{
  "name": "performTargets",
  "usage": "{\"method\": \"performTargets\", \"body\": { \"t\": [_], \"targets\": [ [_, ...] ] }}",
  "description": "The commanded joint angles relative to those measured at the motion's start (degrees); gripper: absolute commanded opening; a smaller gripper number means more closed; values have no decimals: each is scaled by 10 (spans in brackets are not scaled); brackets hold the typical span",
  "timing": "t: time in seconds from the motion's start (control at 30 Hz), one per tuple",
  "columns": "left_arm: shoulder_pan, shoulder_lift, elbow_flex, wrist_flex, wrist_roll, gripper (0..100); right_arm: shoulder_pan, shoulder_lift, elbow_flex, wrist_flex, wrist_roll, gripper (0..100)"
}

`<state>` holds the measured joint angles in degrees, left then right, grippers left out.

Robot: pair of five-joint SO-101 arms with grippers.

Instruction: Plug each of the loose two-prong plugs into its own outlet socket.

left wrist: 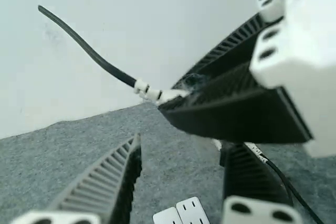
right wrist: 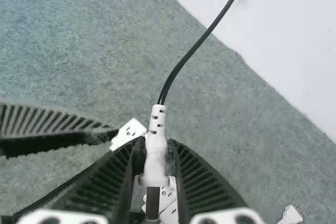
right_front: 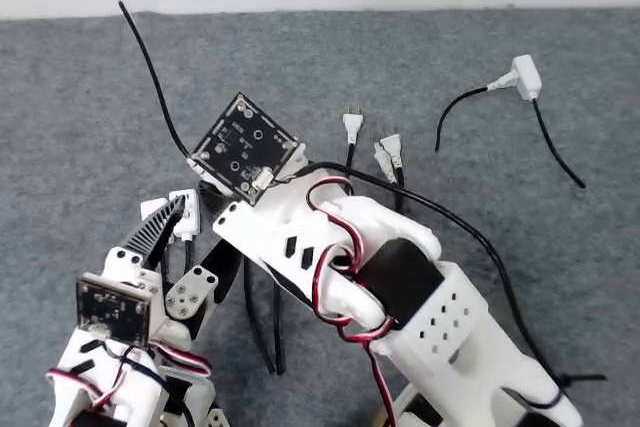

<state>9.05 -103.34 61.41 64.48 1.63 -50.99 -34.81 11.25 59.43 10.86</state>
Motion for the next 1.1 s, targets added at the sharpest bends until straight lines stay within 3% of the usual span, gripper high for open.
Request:
{"method": "performTargets", "body": {
  "t": [0.0,1.07],
  "targets": [
    [5,-12,-17,-2,-1,246,7,-23,8,-11,-5,8],
    [0,-12,31,-30,-1,246,-20,-53,11,10,6,8]
  ]
}}
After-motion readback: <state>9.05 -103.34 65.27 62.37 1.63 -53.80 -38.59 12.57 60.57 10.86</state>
